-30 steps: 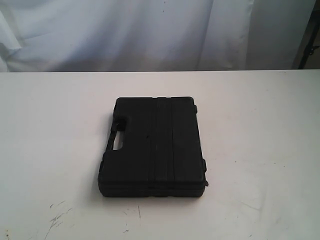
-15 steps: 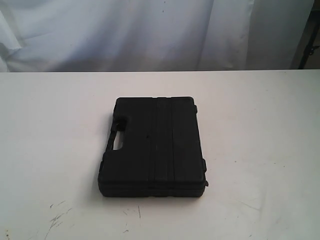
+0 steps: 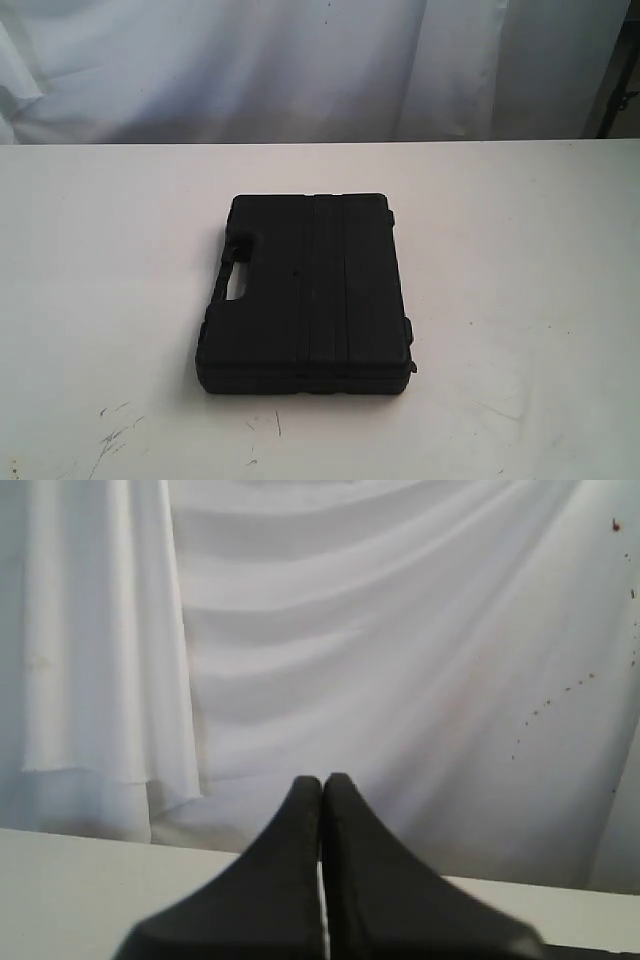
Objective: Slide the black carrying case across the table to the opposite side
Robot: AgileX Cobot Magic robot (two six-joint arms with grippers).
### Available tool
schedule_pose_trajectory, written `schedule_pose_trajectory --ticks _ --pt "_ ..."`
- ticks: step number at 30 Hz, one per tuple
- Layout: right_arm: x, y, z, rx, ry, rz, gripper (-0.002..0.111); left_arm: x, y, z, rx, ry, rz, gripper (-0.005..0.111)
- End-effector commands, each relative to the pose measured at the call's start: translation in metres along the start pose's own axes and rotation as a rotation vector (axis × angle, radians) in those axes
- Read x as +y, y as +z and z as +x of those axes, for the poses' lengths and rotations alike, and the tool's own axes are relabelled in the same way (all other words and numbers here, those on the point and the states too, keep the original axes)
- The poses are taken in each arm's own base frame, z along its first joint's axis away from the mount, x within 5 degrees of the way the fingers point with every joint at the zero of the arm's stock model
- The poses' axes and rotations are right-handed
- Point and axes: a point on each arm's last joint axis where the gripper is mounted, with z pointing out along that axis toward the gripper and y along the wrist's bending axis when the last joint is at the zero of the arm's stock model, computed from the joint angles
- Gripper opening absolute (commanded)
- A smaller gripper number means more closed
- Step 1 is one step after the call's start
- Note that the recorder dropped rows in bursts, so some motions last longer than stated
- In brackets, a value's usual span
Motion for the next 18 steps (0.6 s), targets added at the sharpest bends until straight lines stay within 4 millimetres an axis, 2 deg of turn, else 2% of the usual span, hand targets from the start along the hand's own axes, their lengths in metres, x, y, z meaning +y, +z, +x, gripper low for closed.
schedule_pose_trajectory --ticks 1,4,8,12,18 --pt "-0.001 0.000 0.001 0.000 -0.009 0.011 0.000 -0.004 0.021 -0.031 0.142 -0.039 0.001 0.000" --pt "-0.001 0.000 0.001 0.000 -0.008 0.010 0.000 -0.008 0.040 -0.051 0.221 -0.088 0.014 0.000" --pt "-0.001 0.000 0.001 0.000 -0.008 0.010 0.000 -0.011 0.066 -0.070 0.375 -0.015 0.034 0.000" --pt "-0.001 0.000 0.001 0.000 -0.008 0.010 0.000 -0.015 0.089 -0.071 0.591 0.073 0.089 0.000" --pt "-0.001 0.000 0.001 0.000 -0.008 0.010 0.000 -0.024 0.121 -0.054 0.838 0.111 0.240 0.000"
